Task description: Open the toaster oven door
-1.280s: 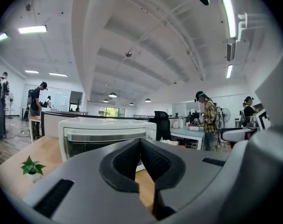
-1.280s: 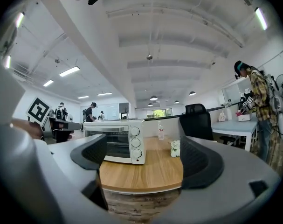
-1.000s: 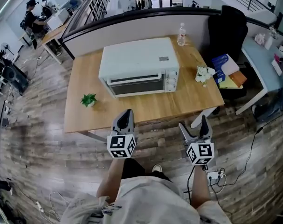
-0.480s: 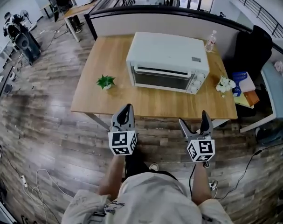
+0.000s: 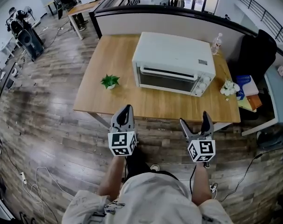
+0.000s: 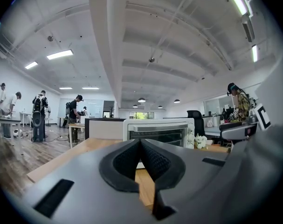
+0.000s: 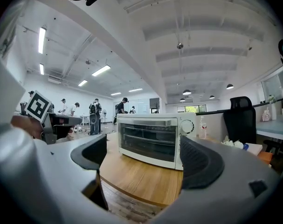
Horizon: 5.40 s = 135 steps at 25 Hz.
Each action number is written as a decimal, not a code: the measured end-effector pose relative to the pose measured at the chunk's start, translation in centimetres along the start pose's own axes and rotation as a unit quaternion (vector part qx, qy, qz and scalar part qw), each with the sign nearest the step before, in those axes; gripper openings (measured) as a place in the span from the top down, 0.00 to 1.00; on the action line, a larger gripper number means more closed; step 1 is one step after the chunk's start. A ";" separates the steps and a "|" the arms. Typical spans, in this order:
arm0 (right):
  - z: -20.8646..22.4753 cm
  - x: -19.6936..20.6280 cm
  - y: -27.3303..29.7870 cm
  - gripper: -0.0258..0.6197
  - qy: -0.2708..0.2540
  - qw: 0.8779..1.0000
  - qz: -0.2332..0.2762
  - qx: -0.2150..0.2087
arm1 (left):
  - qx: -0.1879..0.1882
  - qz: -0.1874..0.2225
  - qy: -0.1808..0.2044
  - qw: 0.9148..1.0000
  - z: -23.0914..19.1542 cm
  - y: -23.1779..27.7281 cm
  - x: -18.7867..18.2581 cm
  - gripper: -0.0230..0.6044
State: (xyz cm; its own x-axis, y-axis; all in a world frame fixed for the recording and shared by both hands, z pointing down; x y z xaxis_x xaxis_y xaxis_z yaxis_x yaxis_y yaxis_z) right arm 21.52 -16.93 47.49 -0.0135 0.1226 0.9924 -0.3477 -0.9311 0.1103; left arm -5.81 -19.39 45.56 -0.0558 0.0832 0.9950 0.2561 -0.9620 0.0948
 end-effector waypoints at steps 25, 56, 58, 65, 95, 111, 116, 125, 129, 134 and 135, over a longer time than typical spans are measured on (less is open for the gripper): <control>0.1 -6.3 6.1 0.22 -0.144 0.988 -0.041 -0.035 | 0.000 -0.008 0.000 1.000 -0.4 0.3 0.4 0.94; -2.5 -1.7 16.5 0.22 -0.475 0.813 -0.282 -0.183 | -0.011 -0.008 -0.011 1.000 -1.1 -0.9 0.6 0.94; -2.4 -1.2 17.1 0.22 -0.481 0.805 -0.294 -0.184 | -0.012 -0.008 -0.011 1.000 -1.3 -0.8 0.6 0.94; -1.6 1.3 17.8 0.22 -0.492 0.768 -0.357 -0.200 | -0.016 -0.009 -0.014 1.000 -1.8 -0.7 1.0 0.94; -0.8 3.2 18.3 0.25 -0.534 0.733 -0.383 -0.177 | -0.015 -0.018 -0.017 1.000 -1.9 -0.9 1.5 0.94; -2.8 4.8 15.2 0.25 -0.528 0.740 -0.367 -0.197 | -0.007 -0.017 -0.018 1.000 -1.2 -1.7 1.7 0.94; -3.4 5.8 14.1 0.25 -0.523 0.741 -0.369 -0.204 | -0.001 -0.019 -0.015 1.000 -0.8 -1.8 1.7 0.94; -4.5 7.5 12.1 0.25 -0.519 0.738 -0.372 -0.217 | 0.006 -0.020 -0.004 1.000 -0.2 -2.3 1.5 0.94; -5.0 8.3 11.3 0.25 -0.520 0.739 -0.369 -0.219 | 0.007 -0.021 -0.004 1.000 -0.1 -2.4 1.6 0.94; -5.6 9.5 10.1 0.25 -0.519 0.735 -0.371 -0.229 | 0.010 -0.022 -0.002 1.000 0.2 -2.5 1.5 0.94; -5.7 9.7 9.8 0.25 -0.518 0.735 -0.372 -0.230 | 0.010 -0.022 -0.002 1.000 0.3 -2.5 1.4 0.94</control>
State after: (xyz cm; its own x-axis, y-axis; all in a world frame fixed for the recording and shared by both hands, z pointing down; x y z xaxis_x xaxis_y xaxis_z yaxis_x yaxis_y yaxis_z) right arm 12.62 -22.94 57.91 0.9793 -0.0110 0.2019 -0.1808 -0.4946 0.8501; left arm -6.26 -16.80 46.76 -0.0633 0.1263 0.9900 0.2731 -0.9519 0.1389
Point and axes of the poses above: the fingertips, and each gripper's own axes: y forward along the fingers, z to its right, x out of its underside, the point moved 1 cm from there along -y, backward along the fingers, and after that the axes turned 2 degrees about y, right-handed, at the moved point
